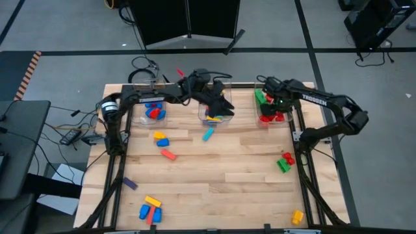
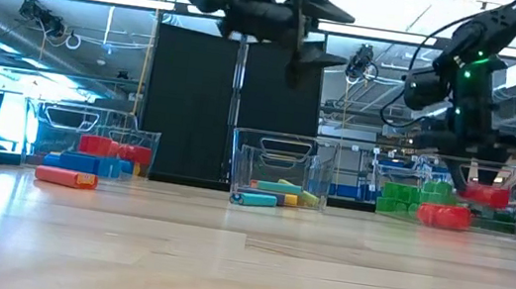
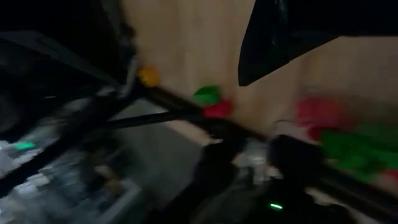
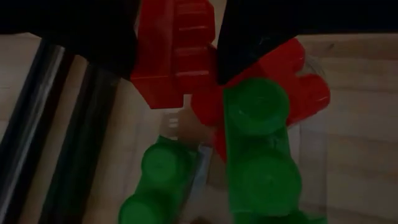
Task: Sort blocks by size
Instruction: Put the red 2 stud game piece into the right transparent bin, then put the red block into the middle transparent bin
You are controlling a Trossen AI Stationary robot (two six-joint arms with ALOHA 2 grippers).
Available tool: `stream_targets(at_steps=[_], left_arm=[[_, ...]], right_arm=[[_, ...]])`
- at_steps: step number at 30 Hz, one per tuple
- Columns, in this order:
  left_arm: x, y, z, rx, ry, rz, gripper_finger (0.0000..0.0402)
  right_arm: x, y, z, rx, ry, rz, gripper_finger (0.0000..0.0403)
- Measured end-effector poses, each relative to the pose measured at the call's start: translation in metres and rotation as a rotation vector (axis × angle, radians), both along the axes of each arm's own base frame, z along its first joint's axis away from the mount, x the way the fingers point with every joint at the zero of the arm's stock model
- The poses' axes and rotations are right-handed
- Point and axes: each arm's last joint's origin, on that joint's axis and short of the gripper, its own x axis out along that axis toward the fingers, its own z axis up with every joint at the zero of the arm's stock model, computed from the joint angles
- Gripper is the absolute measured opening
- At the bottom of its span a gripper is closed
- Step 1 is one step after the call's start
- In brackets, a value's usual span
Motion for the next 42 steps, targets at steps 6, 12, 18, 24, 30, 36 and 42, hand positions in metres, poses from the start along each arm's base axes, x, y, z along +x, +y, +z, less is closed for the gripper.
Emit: stream_targets(at_steps=[6,12,18,24,30,36,42], left_arm=[[-0.038,-0.009,0.028,0.199,0.166,0.172,0.0314],[-0.081,-0.031,0.061,0.338,0.309,0.345,0.0314],[-0.126,-0.062,0.087,0.439,0.452,0.526,0.0314],[-0.165,-0.098,0.090,0.429,0.522,0.682,0.0314],[-0.192,-0.135,0.075,0.324,0.555,0.745,0.0314],[-0.205,-0.169,0.056,0.226,0.646,0.783,0.0305],[-0.221,-0.199,0.040,0.180,0.759,0.760,0.0287]], right_arm=[[0.000,0.000,-0.003,-0.009,-0.015,0.018,0.0227],[0.001,0.001,0.002,-0.027,-0.067,0.044,0.0257],[-0.007,0.010,0.024,-0.107,-0.156,0.048,0.0283],[-0.018,0.038,0.054,-0.191,-0.327,0.066,0.0290],[-0.025,0.076,0.085,-0.278,-0.520,0.140,0.0283],[-0.022,0.106,0.130,-0.377,-0.682,0.278,0.0280],[-0.001,0.130,0.151,-0.379,-0.723,0.439,0.0280]])
